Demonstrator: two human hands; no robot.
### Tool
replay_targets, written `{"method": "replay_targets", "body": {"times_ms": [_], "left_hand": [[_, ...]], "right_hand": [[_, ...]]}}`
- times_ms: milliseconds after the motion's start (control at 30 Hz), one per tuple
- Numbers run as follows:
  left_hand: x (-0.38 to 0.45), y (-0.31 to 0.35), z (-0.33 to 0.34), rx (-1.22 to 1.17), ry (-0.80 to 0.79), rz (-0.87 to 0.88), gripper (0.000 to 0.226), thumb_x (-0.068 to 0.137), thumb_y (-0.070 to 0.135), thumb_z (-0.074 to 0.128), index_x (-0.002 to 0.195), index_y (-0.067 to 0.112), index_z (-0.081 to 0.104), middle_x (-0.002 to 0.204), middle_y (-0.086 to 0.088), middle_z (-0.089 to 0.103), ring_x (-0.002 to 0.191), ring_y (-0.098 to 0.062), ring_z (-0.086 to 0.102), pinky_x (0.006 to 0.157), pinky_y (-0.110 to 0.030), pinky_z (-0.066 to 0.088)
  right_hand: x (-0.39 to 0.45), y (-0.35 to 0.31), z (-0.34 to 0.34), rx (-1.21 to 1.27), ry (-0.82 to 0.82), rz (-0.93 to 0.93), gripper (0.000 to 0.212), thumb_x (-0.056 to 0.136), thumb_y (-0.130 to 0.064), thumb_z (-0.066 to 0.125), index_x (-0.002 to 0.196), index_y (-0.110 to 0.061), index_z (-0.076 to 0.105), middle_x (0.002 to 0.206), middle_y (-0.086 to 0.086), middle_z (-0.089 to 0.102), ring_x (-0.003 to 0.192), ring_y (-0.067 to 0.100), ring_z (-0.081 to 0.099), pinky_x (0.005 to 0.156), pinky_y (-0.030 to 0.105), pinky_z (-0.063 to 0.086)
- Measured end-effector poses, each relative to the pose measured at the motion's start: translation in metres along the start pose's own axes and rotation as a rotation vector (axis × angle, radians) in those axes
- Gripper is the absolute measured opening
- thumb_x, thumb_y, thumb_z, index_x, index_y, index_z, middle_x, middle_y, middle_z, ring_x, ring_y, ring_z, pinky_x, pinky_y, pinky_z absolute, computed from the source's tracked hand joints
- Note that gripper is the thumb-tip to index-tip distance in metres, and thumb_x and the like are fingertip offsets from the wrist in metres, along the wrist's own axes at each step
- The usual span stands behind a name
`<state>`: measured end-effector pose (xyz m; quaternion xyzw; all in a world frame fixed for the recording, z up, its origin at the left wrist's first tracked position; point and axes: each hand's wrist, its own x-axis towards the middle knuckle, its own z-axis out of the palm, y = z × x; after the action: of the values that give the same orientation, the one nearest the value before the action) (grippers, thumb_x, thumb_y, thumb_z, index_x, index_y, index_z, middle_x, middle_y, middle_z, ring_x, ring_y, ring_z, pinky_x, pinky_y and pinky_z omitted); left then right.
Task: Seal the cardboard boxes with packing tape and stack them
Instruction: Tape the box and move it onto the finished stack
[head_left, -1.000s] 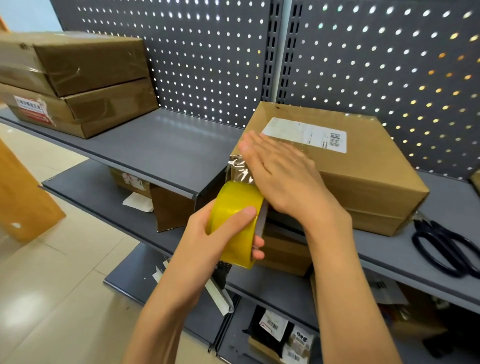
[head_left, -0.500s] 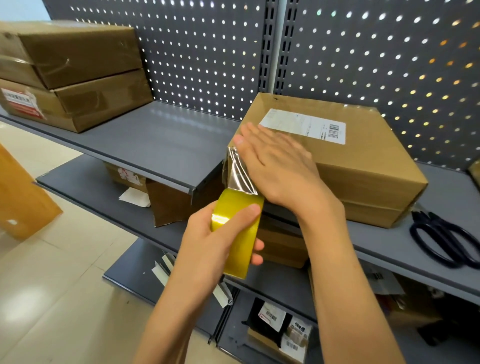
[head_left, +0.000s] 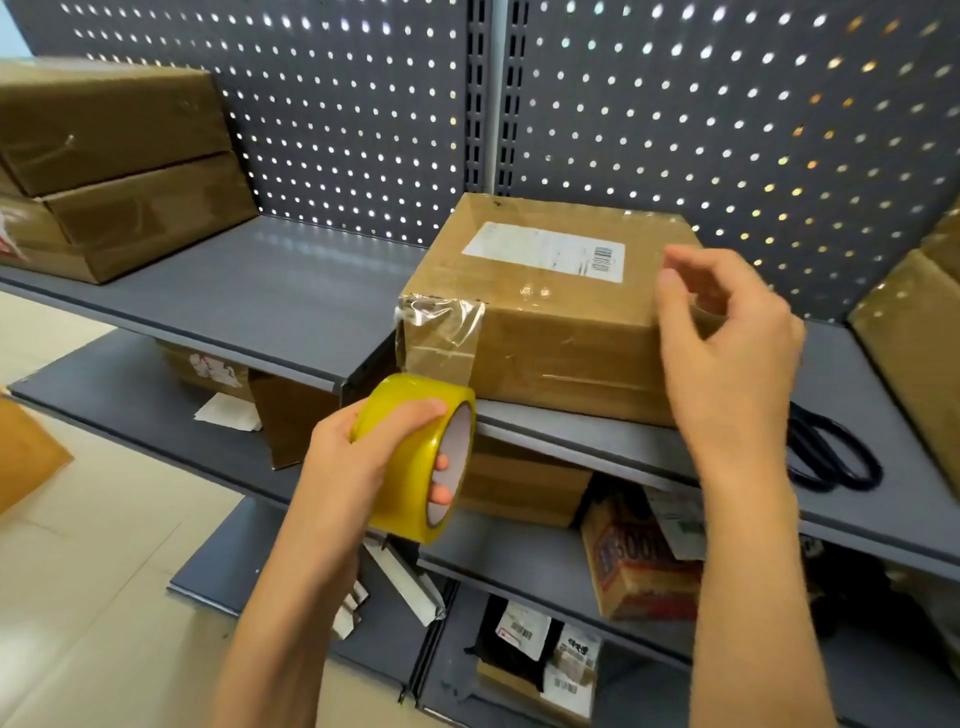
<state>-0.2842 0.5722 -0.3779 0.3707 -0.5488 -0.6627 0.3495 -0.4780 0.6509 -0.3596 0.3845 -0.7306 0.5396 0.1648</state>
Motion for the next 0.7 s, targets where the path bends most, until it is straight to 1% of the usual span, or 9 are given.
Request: {"method": "replay_targets", "body": {"times_ms": [67, 133, 233, 300, 367, 400, 433, 567, 700], "left_hand": [[0.001, -0.001, 0.000, 0.005, 0.007, 0.000, 0.027, 0.068, 0.028, 0.063, 0.080, 0.004, 0.063, 0.051, -0.005, 0.061, 0.036, -0.016, 0.057, 0.038, -0.022, 0.049], [0.001, -0.001, 0.001, 0.015, 0.012, -0.003, 0.028, 0.065, 0.030, 0.063, 0.079, 0.006, 0.063, 0.051, -0.005, 0.061, 0.036, -0.017, 0.056, 0.037, -0.023, 0.050], [0.003, -0.003, 0.000, 0.033, 0.025, -0.004, 0.029, 0.065, 0.032, 0.063, 0.080, 0.007, 0.063, 0.052, -0.004, 0.062, 0.037, -0.017, 0.057, 0.039, -0.025, 0.050], [0.004, -0.004, 0.000, 0.049, 0.023, -0.004, 0.026, 0.071, 0.031, 0.064, 0.080, 0.006, 0.063, 0.053, -0.004, 0.063, 0.038, -0.017, 0.057, 0.041, -0.026, 0.051], [0.004, -0.004, -0.001, 0.060, 0.022, -0.005, 0.027, 0.071, 0.032, 0.064, 0.080, 0.006, 0.063, 0.054, -0.004, 0.063, 0.039, -0.017, 0.058, 0.041, -0.026, 0.051], [0.003, -0.004, -0.001, 0.063, 0.022, -0.006, 0.028, 0.070, 0.032, 0.064, 0.080, 0.006, 0.063, 0.055, -0.004, 0.063, 0.039, -0.018, 0.058, 0.040, -0.026, 0.051], [0.003, -0.004, -0.001, 0.067, 0.023, -0.008, 0.028, 0.069, 0.032, 0.064, 0.079, 0.006, 0.063, 0.055, -0.005, 0.063, 0.039, -0.018, 0.058, 0.041, -0.026, 0.051], [0.003, -0.004, -0.002, 0.079, 0.034, -0.008, 0.020, 0.083, 0.025, 0.062, 0.081, 0.005, 0.062, 0.056, -0.006, 0.063, 0.040, -0.019, 0.057, 0.041, -0.026, 0.052], [0.002, -0.005, -0.001, 0.079, 0.047, -0.004, 0.019, 0.084, 0.024, 0.061, 0.082, 0.006, 0.063, 0.057, -0.006, 0.064, 0.040, -0.018, 0.058, 0.041, -0.026, 0.052]], "right_hand": [[-0.002, 0.023, -0.021, -0.105, 0.100, 0.081, 0.021, 0.095, -0.017, 0.053, 0.110, -0.012, 0.066, 0.103, 0.000, 0.066, 0.095, 0.012, 0.060, 0.083, 0.009, 0.037], [-0.007, 0.041, -0.038, -0.205, 0.146, 0.141, 0.022, 0.096, -0.017, 0.053, 0.111, -0.011, 0.067, 0.105, 0.008, 0.065, 0.097, 0.020, 0.059, 0.083, 0.015, 0.034], [-0.015, 0.056, -0.054, -0.291, 0.168, 0.207, 0.026, 0.099, -0.017, 0.048, 0.115, -0.007, 0.066, 0.109, 0.016, 0.064, 0.097, 0.025, 0.058, 0.076, 0.013, 0.027], [-0.017, 0.064, -0.057, -0.369, 0.102, 0.259, 0.028, 0.098, -0.017, 0.050, 0.119, -0.004, 0.064, 0.114, 0.019, 0.062, 0.102, 0.029, 0.058, 0.078, 0.016, 0.029], [-0.019, 0.072, -0.057, -0.474, 0.010, 0.292, 0.029, 0.095, -0.014, 0.055, 0.121, -0.004, 0.062, 0.118, 0.020, 0.060, 0.108, 0.034, 0.056, 0.089, 0.029, 0.037], [-0.020, 0.075, -0.057, -0.514, -0.024, 0.308, 0.030, 0.093, -0.012, 0.057, 0.122, -0.004, 0.062, 0.119, 0.020, 0.059, 0.110, 0.036, 0.054, 0.091, 0.037, 0.040], [-0.021, 0.075, -0.057, -0.540, -0.051, 0.331, 0.031, 0.091, -0.011, 0.059, 0.122, -0.004, 0.062, 0.119, 0.020, 0.059, 0.112, 0.037, 0.052, 0.091, 0.040, 0.041], [-0.022, 0.074, -0.062, -0.573, -0.140, 0.450, 0.034, 0.089, -0.014, 0.064, 0.121, 0.000, 0.060, 0.121, 0.022, 0.054, 0.113, 0.038, 0.049, 0.090, 0.040, 0.040], [-0.020, 0.075, -0.065, -0.559, -0.176, 0.529, 0.039, 0.085, -0.018, 0.070, 0.117, 0.002, 0.059, 0.120, 0.022, 0.054, 0.110, 0.037, 0.050, 0.086, 0.039, 0.041]]}}
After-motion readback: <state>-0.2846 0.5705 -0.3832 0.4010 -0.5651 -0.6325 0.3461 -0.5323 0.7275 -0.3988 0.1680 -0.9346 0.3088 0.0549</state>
